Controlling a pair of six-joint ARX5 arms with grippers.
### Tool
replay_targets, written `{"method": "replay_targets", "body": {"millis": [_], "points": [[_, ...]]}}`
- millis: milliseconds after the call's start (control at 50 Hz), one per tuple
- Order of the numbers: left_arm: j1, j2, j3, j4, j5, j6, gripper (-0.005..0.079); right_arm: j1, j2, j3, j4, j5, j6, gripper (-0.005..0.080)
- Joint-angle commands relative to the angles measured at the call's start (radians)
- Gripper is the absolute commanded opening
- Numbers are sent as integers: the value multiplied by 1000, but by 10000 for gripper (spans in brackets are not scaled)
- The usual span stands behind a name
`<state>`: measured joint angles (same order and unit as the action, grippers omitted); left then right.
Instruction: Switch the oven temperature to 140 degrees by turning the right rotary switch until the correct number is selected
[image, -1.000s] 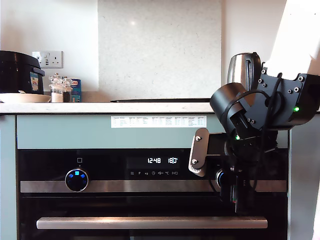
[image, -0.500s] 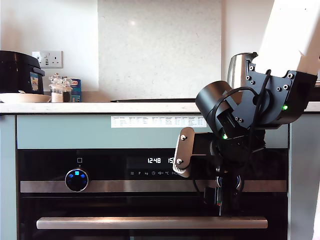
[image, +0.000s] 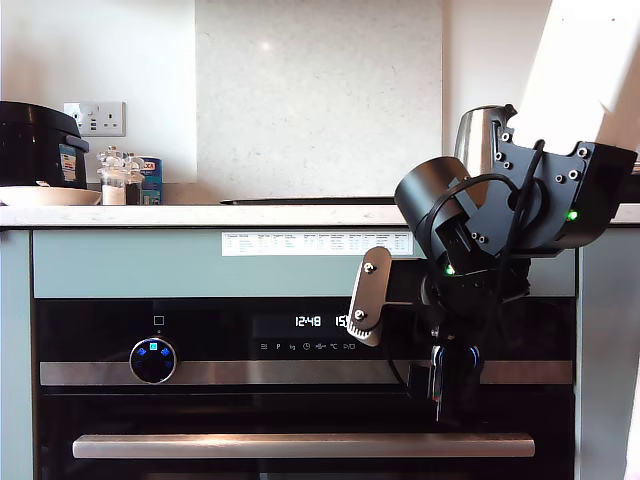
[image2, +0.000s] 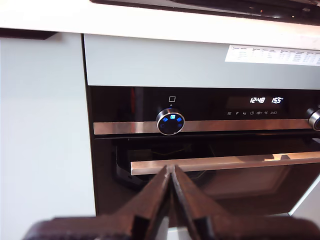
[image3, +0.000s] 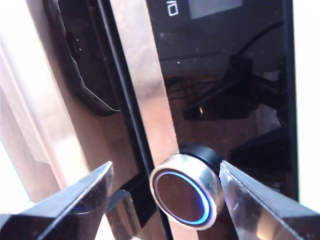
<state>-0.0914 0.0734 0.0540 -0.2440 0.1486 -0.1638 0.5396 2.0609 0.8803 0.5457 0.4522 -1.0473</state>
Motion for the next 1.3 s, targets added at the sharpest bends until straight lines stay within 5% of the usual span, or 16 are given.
{"method": "replay_targets", "body": {"millis": [0,860,1280], "points": [[-2,-3,10,5,-1,8,-22,16,-5,-12,12,14,5,620],[-2,-3,10,5,-11,8,-22,-11,-84,-15,-181,162,137,617],[-2,-3,10,5,-12,8,-22,-74,-84,-15,-193,69,188,617]]}}
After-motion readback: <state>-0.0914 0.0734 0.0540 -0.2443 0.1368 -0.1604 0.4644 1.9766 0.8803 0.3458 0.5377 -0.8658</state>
